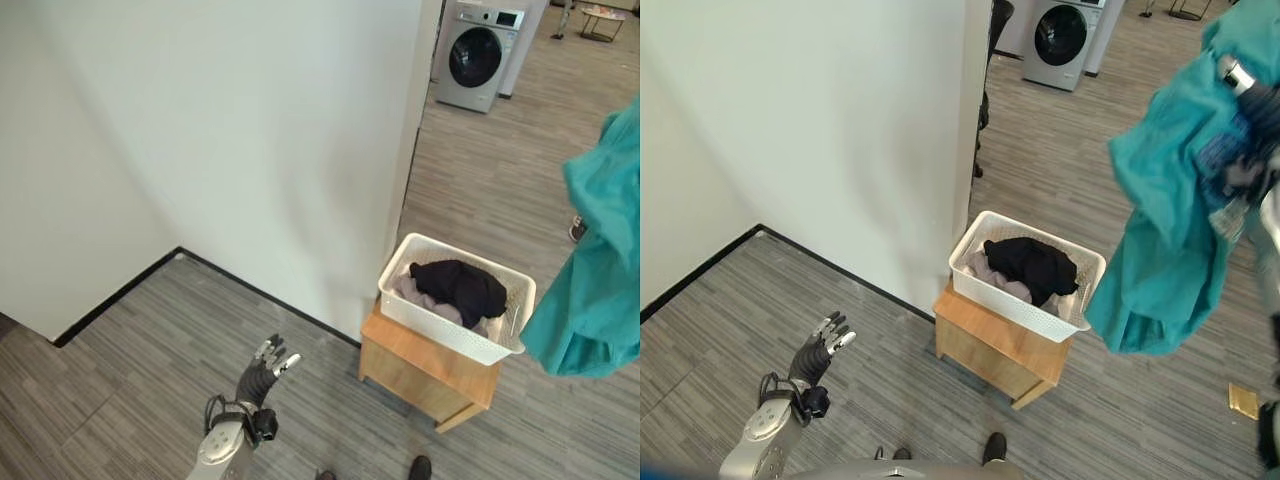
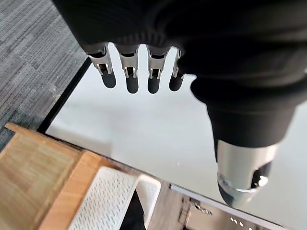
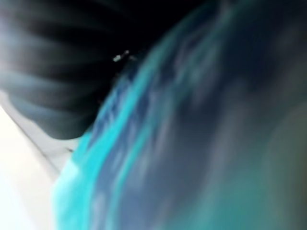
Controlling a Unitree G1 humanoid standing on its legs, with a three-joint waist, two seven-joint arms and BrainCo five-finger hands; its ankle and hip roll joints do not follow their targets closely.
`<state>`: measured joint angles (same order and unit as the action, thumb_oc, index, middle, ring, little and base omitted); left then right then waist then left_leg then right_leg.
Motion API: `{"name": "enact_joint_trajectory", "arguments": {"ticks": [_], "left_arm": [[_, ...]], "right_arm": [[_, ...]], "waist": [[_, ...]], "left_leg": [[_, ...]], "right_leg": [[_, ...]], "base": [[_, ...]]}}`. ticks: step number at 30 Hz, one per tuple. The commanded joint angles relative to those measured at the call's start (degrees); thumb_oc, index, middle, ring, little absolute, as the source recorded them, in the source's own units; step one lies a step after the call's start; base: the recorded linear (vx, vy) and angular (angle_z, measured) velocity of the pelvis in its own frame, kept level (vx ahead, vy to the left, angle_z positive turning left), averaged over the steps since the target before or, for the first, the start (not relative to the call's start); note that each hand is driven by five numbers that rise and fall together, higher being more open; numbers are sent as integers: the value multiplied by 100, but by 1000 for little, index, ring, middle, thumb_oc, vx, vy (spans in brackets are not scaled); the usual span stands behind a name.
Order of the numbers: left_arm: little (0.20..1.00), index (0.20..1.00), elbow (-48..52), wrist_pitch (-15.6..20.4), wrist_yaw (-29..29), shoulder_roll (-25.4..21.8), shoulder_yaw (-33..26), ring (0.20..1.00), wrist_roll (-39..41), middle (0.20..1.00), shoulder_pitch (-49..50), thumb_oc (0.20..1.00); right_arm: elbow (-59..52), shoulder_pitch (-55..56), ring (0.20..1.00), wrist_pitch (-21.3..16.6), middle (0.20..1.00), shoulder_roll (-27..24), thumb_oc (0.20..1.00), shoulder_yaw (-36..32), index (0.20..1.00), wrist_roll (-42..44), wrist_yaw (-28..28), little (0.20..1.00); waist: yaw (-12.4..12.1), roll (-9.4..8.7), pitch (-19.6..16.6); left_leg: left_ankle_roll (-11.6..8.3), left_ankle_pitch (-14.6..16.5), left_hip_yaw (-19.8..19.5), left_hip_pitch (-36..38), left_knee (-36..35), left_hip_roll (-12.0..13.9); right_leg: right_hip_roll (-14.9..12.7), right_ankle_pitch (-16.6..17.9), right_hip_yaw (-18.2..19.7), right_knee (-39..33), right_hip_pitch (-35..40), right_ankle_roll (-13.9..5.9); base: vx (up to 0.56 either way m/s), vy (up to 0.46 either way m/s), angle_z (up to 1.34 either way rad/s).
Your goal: Pick up bed clothes into laundry basket.
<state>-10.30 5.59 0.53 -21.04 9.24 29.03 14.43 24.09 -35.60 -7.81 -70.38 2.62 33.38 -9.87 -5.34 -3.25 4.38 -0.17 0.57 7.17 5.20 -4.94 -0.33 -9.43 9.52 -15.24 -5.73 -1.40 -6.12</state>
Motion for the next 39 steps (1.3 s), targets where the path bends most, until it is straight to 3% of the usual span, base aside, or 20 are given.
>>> {"name": "enact_joint_trajectory", "arguments": {"ticks": [1,11,16,31,36,39], "left_arm": [[1000,1000,192,179,15,-377,111,1000,231,1000,-122,1000],[1000,1000,206,138,2,-450,241,1000,307,1000,-133,1000],[1000,1000,271,129,-13,-494,368,1000,478,1000,-177,1000],[1000,1000,477,184,-225,-578,476,1000,731,1000,-309,1000],[1000,1000,485,223,-342,-566,462,1000,750,1000,-366,1000],[1000,1000,481,240,-399,-534,375,1000,698,1000,-350,1000]], "right_arm": [[525,-1405,200,-76,200,-353,200,585,200,-374,-460,200],[1722,-3537,200,101,200,-420,200,2394,200,-575,-416,200],[2021,-4298,200,160,200,-168,200,3014,200,-664,-465,200],[2335,-4805,200,168,200,684,200,3431,200,-527,-484,200],[2097,-4338,200,175,200,981,200,3244,200,-626,-460,200],[1633,-3355,200,286,200,1225,200,2972,200,-1042,-270,200]], "waist": [[-110,-152,-46],[-101,-94,-6],[-133,-95,98],[-278,-151,493],[-359,-191,796],[-419,-239,1034]], "left_leg": [[-250,-337,-172,-402,1,191],[-274,-339,-197,-440,-6,189],[-284,-372,-207,-570,-6,187],[-271,-488,-253,-1056,-6,180],[-251,-559,-317,-1308,-5,177],[-217,-591,-426,-1460,11,161]], "right_leg": [[-95,-689,-114,318,607,-310],[-79,-639,-118,242,584,-322],[-66,-581,-111,198,463,-334],[-16,-452,-109,118,35,-322],[7,-367,-44,111,-249,-298],[37,-318,31,123,-433,-278]], "base": [[21,-4,-9],[6,-3,-2],[0,0,0],[-20,-1,0],[-96,-4,-1],[-87,7,2]]}}
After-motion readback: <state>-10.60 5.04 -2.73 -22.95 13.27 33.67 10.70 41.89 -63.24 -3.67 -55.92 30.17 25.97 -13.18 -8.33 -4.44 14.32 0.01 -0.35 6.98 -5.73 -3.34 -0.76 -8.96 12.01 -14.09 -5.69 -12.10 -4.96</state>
